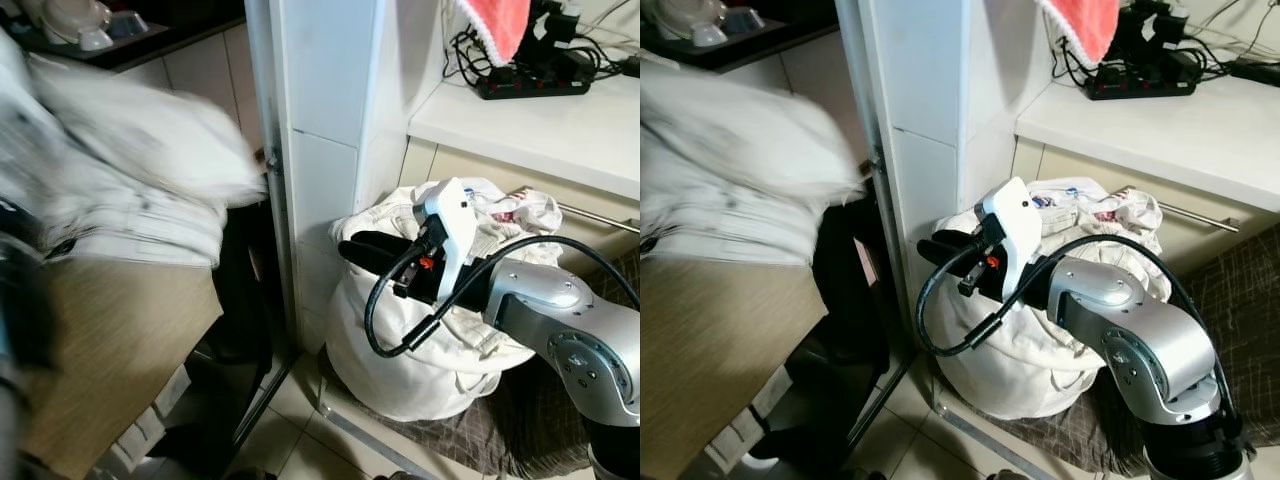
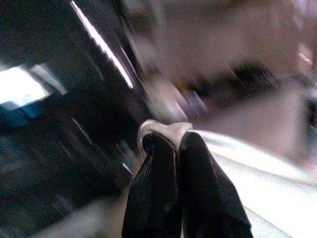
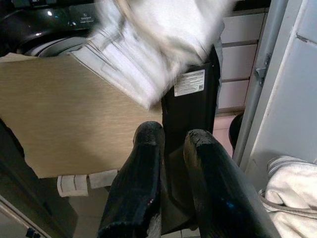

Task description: Clothes washing

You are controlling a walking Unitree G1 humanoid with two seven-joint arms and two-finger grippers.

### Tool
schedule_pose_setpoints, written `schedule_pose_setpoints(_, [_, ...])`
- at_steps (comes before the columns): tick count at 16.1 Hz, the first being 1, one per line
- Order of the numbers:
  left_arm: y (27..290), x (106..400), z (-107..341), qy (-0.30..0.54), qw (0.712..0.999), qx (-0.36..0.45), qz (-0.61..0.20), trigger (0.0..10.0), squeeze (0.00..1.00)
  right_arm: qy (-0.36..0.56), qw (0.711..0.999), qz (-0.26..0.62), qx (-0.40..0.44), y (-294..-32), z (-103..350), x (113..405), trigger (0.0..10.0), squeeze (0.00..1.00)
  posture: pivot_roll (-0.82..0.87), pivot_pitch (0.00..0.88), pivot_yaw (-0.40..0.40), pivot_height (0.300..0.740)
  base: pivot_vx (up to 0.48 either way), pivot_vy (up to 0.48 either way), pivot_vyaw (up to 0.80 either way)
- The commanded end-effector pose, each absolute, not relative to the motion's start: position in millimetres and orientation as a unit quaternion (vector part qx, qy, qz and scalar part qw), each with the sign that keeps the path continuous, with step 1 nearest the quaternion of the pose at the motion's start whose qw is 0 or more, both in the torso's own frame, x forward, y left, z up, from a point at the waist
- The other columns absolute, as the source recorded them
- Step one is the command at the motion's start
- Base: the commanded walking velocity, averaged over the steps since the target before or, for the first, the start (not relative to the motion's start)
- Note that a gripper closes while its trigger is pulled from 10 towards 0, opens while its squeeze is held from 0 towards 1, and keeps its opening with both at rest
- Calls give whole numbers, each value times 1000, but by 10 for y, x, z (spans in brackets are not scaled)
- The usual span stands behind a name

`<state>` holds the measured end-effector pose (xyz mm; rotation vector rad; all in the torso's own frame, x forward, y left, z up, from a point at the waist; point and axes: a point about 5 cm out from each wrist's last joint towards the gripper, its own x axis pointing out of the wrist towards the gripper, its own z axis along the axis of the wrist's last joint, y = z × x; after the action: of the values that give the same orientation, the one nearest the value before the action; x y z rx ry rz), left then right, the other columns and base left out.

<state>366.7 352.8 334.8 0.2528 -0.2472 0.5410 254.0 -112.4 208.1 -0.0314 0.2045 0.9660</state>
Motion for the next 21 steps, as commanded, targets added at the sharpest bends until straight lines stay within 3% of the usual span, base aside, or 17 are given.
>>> schedule_pose_setpoints(1, [3544,3509,3913,-218,904,205,305,0,0,85,883,460,-21,-1145,2133,2547,10000,0,-152,0,69,740,0,0,0])
schedule_pose_setpoints(3, [3519,3434,4159,-246,871,275,325,0,0,83,883,462,-22,-1129,2131,2558,10000,0,-142,0,70,740,0,0,0])
schedule_pose_setpoints(4, [3507,3443,4156,-243,867,288,325,0,0,82,883,462,-21,-1121,2132,2563,10000,0,-142,0,70,740,0,0,0])
schedule_pose_setpoints(5, [3482,3533,4007,-200,887,291,298,0,0,82,882,463,-21,-1117,2131,2563,10000,0,-142,0,72,740,0,0,0])
schedule_pose_setpoints(7, [3426,3731,3430,-66,927,292,226,10000,0,83,882,463,-24,-1112,2122,2547,10000,0,-151,0,77,740,0,0,0])
schedule_pose_setpoints(9, [3460,3756,2988,33,948,249,194,10000,0,87,881,465,-26,-1120,2110,2519,10000,0,-157,0,82,740,0,0,0])
schedule_pose_setpoints(10, [3486,3739,2815,69,952,232,186,10000,847,90,879,466,-28,-1125,2096,2505,10000,0,-157,0,82,740,0,0,0])
schedule_pose_setpoints(11, [3502,3726,2742,86,954,224,181,10000,1000,92,879,467,-29,-1128,2090,2500,10000,0,-157,0,82,740,0,0,0])
schedule_pose_setpoints(14, [3637,3641,2748,94,952,215,194,10000,1000,96,877,469,-32,-1131,2083,2504,10000,0,-148,0,66,740,0,0,0])
schedule_pose_setpoints(18, [3624,3647,2930,36,950,237,199,10000,1000,92,888,449,-36,-1129,2076,2594,10000,0,-137,0,58,740,0,0,0])
schedule_pose_setpoints(19, [3643,3628,3014,7,942,257,213,10000,0,90,893,439,-36,-1141,2081,2617,10000,0,-135,0,60,740,0,0,0])
schedule_pose_setpoints(21, [3473,3720,2987,-4,974,182,136,10000,0,88,914,394,-39,-1201,2068,2698,10000,0,-135,0,64,740,0,0,0])
